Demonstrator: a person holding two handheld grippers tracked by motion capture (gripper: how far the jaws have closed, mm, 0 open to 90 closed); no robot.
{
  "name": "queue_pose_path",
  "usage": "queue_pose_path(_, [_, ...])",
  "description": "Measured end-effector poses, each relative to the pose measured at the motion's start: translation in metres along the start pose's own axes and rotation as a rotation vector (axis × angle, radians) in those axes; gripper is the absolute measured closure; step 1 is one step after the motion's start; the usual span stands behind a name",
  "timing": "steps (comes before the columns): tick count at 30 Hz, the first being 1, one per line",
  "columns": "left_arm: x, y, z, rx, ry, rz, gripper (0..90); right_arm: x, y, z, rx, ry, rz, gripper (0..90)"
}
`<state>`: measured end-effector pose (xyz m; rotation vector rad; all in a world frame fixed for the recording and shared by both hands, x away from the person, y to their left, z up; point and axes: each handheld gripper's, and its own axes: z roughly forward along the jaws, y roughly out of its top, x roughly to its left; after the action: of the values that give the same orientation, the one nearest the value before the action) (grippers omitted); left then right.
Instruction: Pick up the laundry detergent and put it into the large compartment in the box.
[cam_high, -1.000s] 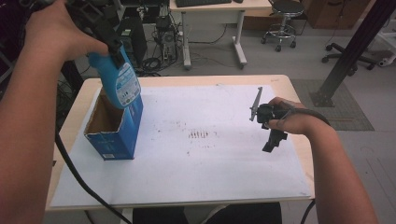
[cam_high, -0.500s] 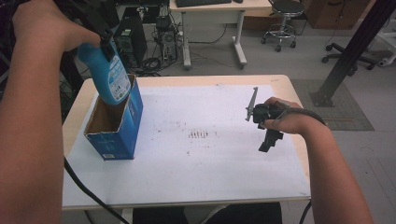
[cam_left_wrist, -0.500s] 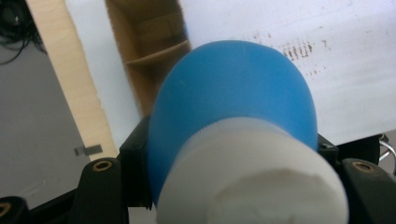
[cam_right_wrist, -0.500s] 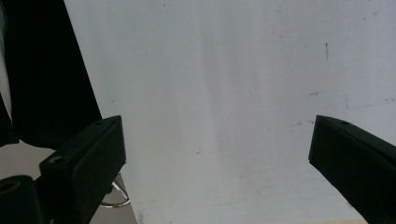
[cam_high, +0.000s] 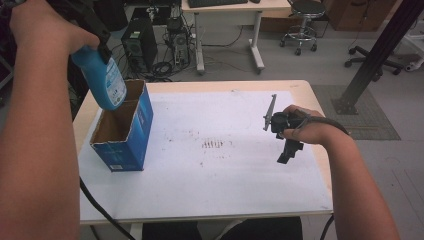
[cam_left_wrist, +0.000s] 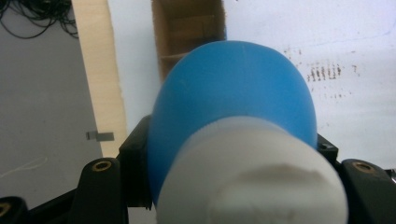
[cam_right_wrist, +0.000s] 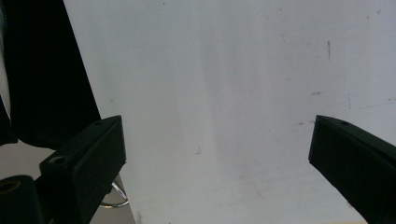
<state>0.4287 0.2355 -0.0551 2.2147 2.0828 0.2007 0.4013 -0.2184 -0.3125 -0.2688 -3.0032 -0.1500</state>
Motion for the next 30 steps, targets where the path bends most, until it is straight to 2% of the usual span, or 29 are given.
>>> queue_pose_path(6, [0.004,0.002,0.006,0.01,-0.001,-0.034,37.6,0.001,0.0,-0.001,0.006,0.001,0.007,3.7])
queue_pose_path(17, [0.006,0.002,0.014,0.014,0.021,-0.054,37.6,0.001,0.001,0.0,0.004,0.002,0.002,3.7])
queue_pose_path(27, [0.015,0.002,0.034,0.032,-0.002,-0.091,37.5,0.001,0.003,0.001,0.009,0.004,0.002,3.7])
queue_pose_path(30, [0.016,0.002,0.039,0.032,0.005,-0.098,37.6,0.001,0.003,0.001,0.005,0.005,-0.005,3.8])
